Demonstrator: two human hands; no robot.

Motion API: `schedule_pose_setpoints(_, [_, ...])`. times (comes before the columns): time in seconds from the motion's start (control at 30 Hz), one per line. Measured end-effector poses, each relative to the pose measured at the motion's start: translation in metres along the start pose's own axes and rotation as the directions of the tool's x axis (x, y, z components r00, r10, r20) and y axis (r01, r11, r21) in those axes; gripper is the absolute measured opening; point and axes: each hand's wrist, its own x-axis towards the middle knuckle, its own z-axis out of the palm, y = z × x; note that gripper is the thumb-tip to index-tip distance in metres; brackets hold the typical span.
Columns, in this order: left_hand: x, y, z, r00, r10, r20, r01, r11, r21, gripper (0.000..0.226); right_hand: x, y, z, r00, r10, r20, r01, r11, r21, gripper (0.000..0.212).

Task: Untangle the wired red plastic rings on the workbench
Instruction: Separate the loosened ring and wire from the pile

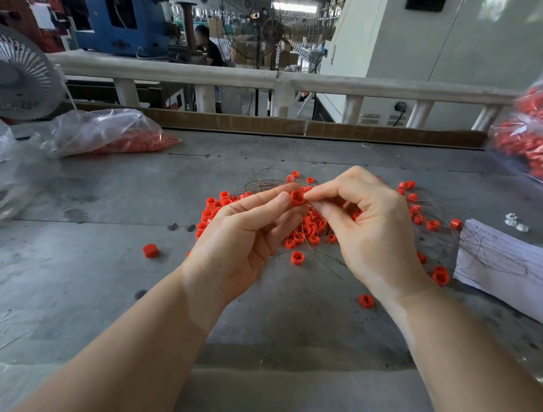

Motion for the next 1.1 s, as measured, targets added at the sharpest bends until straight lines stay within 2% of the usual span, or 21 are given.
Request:
schedule_pose_setpoints(0.93, [-0.0008,0.0017,0.0037,1.000,0.002,0.019,0.000,0.997,-0.075,0.024,0.0009,-0.0008,-0.0001,1.000,-0.018,-0.018,0.019,0.999,0.029,0.011])
schedule_pose_setpoints(1.1, [-0.0010,0.0020,0.0033,0.999,0.008,0.038,-0.005,0.997,-0.073,0.024,0.0009,-0.0016,0.0004,0.999,0.031,-0.019,-0.030,0.997,0.065,0.014])
